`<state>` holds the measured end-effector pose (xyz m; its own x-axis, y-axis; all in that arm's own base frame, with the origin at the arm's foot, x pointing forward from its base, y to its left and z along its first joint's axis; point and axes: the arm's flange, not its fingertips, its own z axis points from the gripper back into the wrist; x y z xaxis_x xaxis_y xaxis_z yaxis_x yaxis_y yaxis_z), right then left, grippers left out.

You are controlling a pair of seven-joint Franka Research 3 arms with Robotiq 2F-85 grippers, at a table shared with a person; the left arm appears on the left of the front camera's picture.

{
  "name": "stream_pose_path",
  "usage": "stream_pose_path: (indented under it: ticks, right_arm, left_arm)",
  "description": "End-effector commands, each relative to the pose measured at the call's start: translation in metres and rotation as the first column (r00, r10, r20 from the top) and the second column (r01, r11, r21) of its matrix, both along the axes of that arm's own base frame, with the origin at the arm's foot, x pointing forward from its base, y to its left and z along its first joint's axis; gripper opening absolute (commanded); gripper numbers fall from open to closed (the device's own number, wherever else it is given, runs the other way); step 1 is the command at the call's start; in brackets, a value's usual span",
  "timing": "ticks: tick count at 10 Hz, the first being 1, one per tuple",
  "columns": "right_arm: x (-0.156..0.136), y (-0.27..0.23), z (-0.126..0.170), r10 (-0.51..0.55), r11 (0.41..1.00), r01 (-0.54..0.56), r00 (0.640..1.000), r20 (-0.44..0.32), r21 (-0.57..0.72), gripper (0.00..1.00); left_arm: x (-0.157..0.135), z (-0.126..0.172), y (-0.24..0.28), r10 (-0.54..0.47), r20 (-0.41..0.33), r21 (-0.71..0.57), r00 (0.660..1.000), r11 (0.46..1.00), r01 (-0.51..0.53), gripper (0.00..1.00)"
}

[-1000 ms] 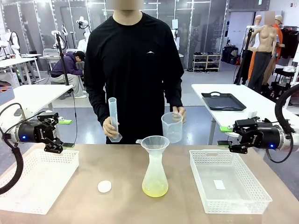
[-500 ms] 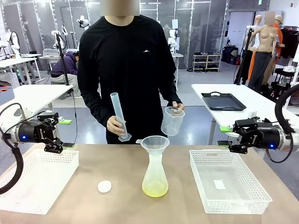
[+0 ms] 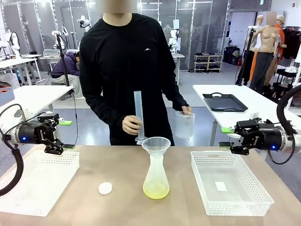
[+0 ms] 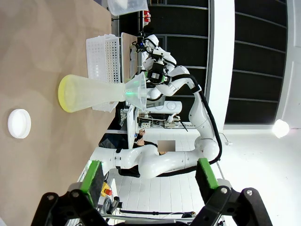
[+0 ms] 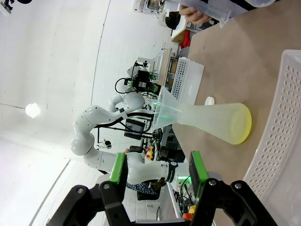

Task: Prepare the solutions needed for the experiment.
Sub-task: Once the solution is in the Big flask , pick up the Plastic Funnel and place it back into the right Organizing basket.

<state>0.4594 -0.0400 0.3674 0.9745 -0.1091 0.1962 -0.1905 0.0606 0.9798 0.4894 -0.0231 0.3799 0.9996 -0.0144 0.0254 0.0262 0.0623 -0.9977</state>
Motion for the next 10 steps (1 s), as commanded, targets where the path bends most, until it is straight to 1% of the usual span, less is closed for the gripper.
stream_pose_path:
  ticks: [1, 2, 3, 6, 8, 9, 10]
  right_arm:
    - [0.000, 0.000, 0.000, 0.000, 1.000, 0.000, 1.000, 0.000, 0.001, 0.67]
    - [0.000, 0.000, 0.000, 0.000, 1.000, 0.000, 1.000, 0.000, 0.000, 0.67]
    - [-0.004, 0.006, 0.012, -0.043, 0.997, 0.045, 0.999, 0.028, -0.067, 0.67]
    - [-0.018, 0.020, 0.052, -0.093, 0.965, 0.101, 0.995, 0.045, -0.240, 0.67]
    - [-0.024, 0.037, 0.089, -0.106, 0.907, 0.125, 0.992, 0.068, -0.401, 0.67]
    - [-0.026, 0.048, 0.109, -0.127, 0.857, 0.151, 0.989, 0.083, -0.493, 0.67]
    - [-0.028, 0.059, 0.129, -0.157, 0.787, 0.198, 0.980, 0.121, -0.585, 0.67]
  left_arm:
    - [0.000, 0.002, 0.000, 0.002, 0.001, -0.004, 1.000, 1.000, -0.002, 1.00]
    - [0.000, 0.002, 0.000, 0.002, 0.001, -0.004, 1.000, 1.000, -0.002, 1.00]
    - [0.000, 0.002, 0.000, 0.002, 0.001, -0.004, 1.000, 1.000, -0.002, 1.00]
    - [0.000, 0.002, 0.000, 0.002, 0.001, -0.004, 1.000, 1.000, -0.002, 1.00]
    - [0.000, 0.002, 0.000, 0.002, 0.001, -0.004, 1.000, 1.000, -0.002, 1.00]
    - [0.000, 0.002, 0.000, 0.002, 0.001, -0.004, 1.000, 1.000, -0.002, 1.00]
    - [0.000, 0.002, 0.000, 0.002, 0.001, -0.004, 1.000, 1.000, -0.002, 1.00]
